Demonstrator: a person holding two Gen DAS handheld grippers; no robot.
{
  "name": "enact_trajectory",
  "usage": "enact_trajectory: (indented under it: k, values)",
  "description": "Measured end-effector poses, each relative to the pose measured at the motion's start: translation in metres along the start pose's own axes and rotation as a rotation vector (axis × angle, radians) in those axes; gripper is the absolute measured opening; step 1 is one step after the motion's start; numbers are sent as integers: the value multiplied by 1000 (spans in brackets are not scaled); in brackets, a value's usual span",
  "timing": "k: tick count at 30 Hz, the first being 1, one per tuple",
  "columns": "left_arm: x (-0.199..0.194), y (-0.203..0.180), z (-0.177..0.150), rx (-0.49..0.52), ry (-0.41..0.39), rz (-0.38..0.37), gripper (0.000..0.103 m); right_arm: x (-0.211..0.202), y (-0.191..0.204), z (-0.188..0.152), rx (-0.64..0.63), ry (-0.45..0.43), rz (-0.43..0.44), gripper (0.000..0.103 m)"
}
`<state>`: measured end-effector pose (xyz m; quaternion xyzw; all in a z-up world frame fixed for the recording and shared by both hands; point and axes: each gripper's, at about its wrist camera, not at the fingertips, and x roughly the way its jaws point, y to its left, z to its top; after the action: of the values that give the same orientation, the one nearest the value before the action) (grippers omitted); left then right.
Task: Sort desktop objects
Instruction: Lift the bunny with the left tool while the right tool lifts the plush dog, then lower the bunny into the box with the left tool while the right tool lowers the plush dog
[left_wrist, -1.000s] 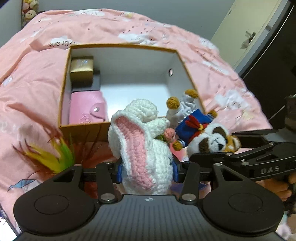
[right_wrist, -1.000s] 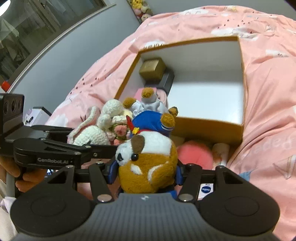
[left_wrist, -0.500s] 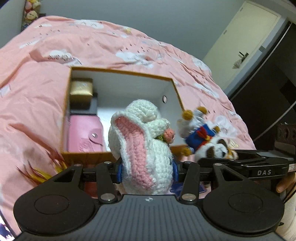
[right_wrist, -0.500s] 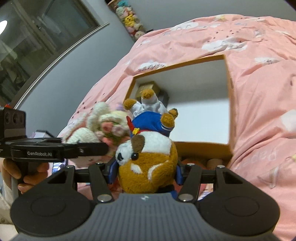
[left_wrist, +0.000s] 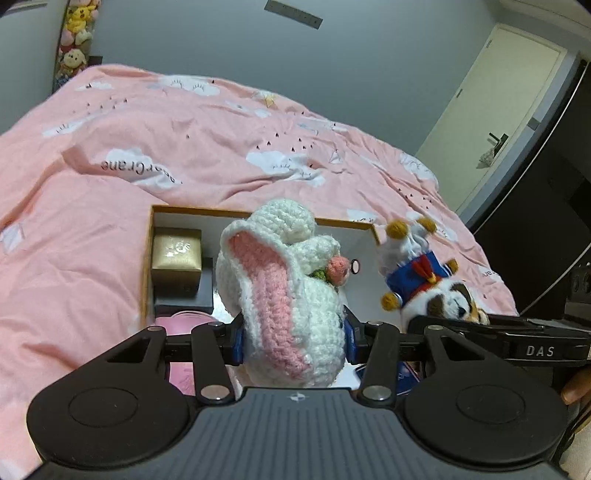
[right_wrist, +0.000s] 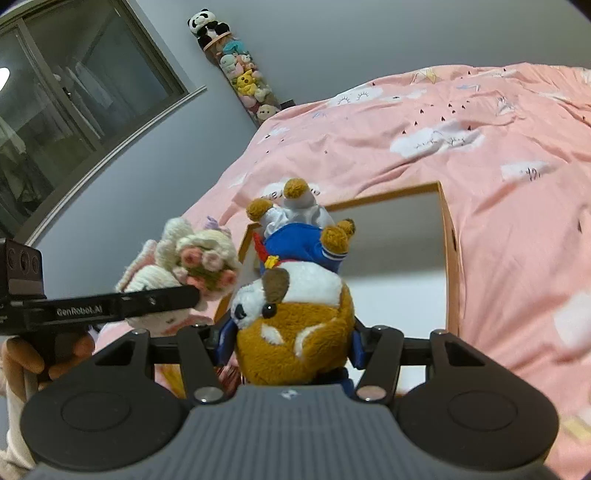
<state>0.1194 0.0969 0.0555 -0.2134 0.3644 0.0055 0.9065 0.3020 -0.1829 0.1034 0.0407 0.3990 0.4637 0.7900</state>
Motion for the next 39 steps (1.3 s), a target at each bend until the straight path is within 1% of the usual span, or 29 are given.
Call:
enact_trajectory:
  k: [2, 6, 10, 17, 20, 26, 29, 36, 39]
  values:
    - [19, 5, -3, -19, 31, -3, 54, 18, -4, 4, -4, 17, -34, 59]
    - [52, 9, -14, -14, 87, 6, 54, 56, -20, 4, 24, 98, -103, 59]
    - [75, 11, -25, -10, 151, 25, 54, 74, -30, 5, 49, 119, -121, 59]
    - [99, 11, -35, 14, 196, 80, 54, 109, -35, -3, 15, 226, -163, 58]
    - [104, 13, -40, 13, 216, 86, 54, 117, -34, -6, -8, 264, -175, 58]
    - [111, 8, -48, 65, 215, 115, 54, 126, -31, -10, -61, 303, -198, 59]
    - [114, 5, -51, 103, 215, 123, 56, 131, -32, -9, -75, 340, -189, 59]
    - [115, -6, -55, 189, 213, 136, 60, 142, -34, -5, -88, 470, -158, 60]
    - [113, -7, -54, 212, 239, 125, 62, 144, -33, -4, -107, 506, -147, 59]
